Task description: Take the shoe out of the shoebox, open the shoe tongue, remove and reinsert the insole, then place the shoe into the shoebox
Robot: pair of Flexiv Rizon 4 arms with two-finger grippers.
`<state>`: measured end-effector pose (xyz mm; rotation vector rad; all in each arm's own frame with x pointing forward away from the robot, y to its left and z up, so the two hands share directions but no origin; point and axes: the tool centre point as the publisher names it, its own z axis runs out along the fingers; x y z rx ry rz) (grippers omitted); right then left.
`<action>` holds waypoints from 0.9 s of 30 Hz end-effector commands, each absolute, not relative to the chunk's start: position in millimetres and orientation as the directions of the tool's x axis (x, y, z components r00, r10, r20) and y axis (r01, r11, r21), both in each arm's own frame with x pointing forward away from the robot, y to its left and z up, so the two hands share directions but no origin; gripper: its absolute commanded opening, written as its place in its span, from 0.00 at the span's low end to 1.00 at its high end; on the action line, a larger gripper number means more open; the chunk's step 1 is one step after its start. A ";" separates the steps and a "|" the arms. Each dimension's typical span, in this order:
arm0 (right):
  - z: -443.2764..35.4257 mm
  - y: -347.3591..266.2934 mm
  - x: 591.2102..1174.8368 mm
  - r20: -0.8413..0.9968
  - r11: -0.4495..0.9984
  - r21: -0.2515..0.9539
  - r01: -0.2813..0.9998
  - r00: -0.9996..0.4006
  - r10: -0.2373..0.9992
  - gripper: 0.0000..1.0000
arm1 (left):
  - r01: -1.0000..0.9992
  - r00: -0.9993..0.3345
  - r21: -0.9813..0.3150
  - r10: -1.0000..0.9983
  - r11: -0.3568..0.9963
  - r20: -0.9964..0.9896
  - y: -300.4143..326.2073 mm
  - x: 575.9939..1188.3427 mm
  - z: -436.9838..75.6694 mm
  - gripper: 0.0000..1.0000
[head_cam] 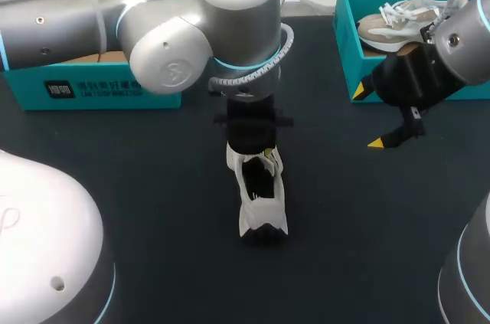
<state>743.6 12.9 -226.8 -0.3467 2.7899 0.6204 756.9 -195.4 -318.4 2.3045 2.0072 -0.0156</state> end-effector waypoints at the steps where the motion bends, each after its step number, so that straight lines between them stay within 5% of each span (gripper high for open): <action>1: -227.7 13.7 743.2 -0.304 0.882 0.376 -0.284 -0.937 -0.172 1.00 | 0.988 0.155 0.038 0.985 -0.152 -0.072 -196.6 752.8 -316.7 0.38; 17: -227.7 13.7 743.2 -0.304 0.882 0.376 -0.284 -0.937 -0.172 1.00 | 0.993 0.115 0.009 0.992 -0.115 -0.047 -198.5 762.7 -322.0 0.27; 27: -227.7 13.7 743.2 -0.304 0.882 0.376 -0.284 -0.937 -0.172 1.00 | 0.997 0.051 -0.050 0.998 -0.052 -0.037 -200.4 735.7 -331.9 0.32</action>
